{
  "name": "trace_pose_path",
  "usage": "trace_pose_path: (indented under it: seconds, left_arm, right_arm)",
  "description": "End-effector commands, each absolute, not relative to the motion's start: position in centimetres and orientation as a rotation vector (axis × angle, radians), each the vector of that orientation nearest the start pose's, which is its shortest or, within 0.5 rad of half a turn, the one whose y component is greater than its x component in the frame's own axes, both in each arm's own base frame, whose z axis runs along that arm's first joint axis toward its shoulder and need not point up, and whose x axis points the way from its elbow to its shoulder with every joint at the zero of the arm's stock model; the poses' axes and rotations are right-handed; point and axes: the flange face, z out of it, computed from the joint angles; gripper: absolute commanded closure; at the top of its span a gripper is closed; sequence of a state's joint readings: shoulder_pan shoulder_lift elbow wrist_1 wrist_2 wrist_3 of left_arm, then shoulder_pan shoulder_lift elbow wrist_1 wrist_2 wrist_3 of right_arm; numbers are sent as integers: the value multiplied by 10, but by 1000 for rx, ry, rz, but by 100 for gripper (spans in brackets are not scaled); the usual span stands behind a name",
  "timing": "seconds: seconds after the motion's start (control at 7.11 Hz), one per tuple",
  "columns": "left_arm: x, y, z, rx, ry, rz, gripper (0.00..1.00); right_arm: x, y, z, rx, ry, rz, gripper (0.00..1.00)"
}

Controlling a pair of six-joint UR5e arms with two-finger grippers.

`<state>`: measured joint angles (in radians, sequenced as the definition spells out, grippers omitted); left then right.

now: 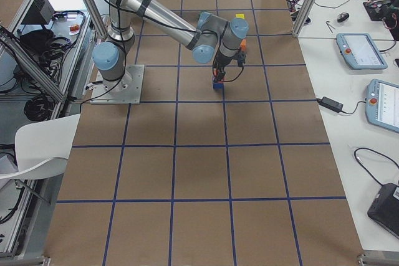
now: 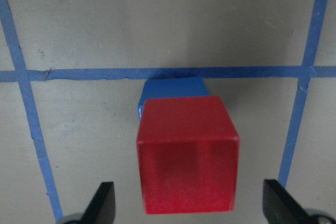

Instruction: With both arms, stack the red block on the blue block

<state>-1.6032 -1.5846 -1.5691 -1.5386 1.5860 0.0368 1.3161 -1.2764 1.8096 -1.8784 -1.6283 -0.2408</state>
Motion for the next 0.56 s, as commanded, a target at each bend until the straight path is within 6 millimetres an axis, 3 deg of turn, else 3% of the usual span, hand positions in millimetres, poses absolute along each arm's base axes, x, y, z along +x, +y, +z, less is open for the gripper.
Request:
trace_pose_path:
  seconds: [0.0,0.42]
  left_arm:
    - [-148,-496,486,108,3126,-34,0]
    - [-148,-496,485,108,3124,-31,0]
  right_arm:
    - [-15,-561,287,13,3154,280,0]
    - [-9,-549,395,149,3173,350,0]
